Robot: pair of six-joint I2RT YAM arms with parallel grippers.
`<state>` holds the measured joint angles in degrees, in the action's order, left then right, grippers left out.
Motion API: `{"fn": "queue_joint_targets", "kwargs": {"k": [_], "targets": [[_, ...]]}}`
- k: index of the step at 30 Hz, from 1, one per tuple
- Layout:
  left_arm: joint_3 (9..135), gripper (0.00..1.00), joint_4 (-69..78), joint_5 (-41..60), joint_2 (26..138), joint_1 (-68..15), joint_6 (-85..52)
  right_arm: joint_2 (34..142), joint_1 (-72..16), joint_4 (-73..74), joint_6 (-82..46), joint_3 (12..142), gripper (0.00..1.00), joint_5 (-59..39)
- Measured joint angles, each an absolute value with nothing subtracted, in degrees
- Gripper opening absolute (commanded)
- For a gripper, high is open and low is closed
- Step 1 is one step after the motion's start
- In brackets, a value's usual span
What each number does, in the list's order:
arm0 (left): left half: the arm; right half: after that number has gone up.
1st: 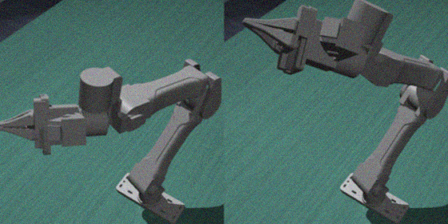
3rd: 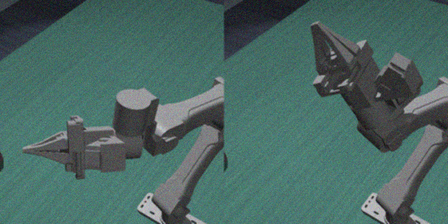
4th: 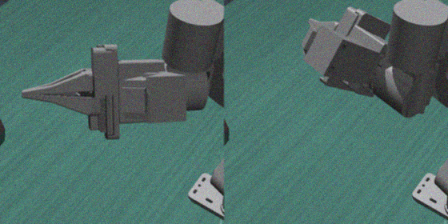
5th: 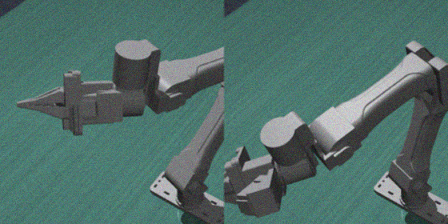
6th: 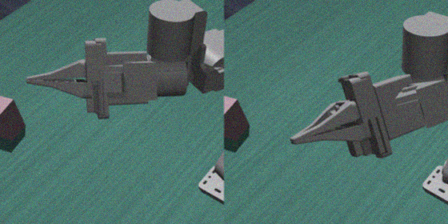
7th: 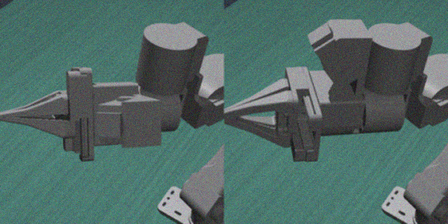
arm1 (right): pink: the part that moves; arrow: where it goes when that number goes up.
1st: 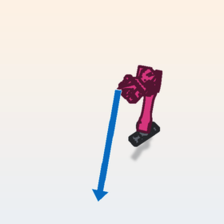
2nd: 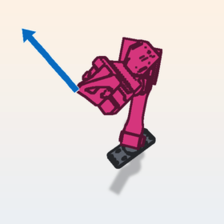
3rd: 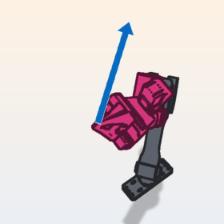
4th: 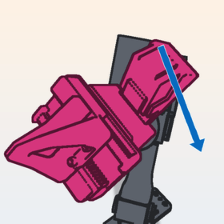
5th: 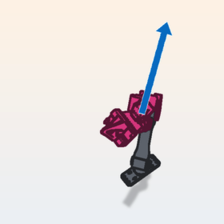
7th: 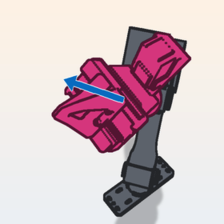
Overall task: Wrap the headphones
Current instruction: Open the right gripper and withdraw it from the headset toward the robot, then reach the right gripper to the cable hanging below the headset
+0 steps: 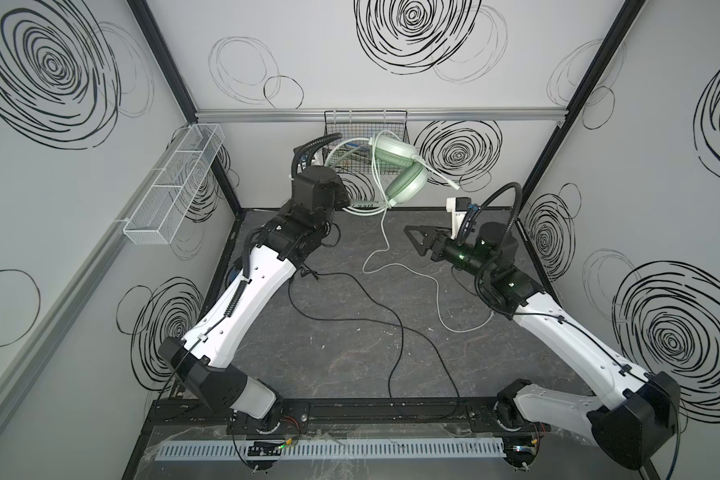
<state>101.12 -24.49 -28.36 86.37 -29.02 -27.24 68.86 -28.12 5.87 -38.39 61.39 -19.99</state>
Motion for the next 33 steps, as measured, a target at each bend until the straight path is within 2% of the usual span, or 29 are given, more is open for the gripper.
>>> {"fn": "queue_joint_targets", "kwargs": {"k": [4,8,12,18,24,33], "targets": [[104.1,0.0,-25.2,-27.3,89.2,-27.2,-25.5,71.1,-22.4,0.4,-51.4,63.6,0.97,-25.1],[106.1,0.0,-25.4,-27.0,91.5,-26.5,-24.3,71.0,-21.1,-0.8,-66.5,61.1,0.97,-30.8],[106.5,0.0,-25.6,-26.7,91.9,-26.5,-22.7,70.4,-22.8,5.7,-85.5,50.3,0.97,-35.8],[105.8,0.0,-24.4,-25.9,91.7,-27.0,-20.9,73.0,-29.1,16.6,-104.8,40.6,0.97,-34.9],[101.8,0.0,-21.9,-24.5,90.3,-27.4,-20.7,82.9,-30.2,33.3,-113.3,40.5,0.97,-33.4],[97.0,0.0,-19.7,-22.5,88.4,-28.4,-20.1,89.4,-32.3,45.7,-118.1,43.0,0.97,-30.0]]}}
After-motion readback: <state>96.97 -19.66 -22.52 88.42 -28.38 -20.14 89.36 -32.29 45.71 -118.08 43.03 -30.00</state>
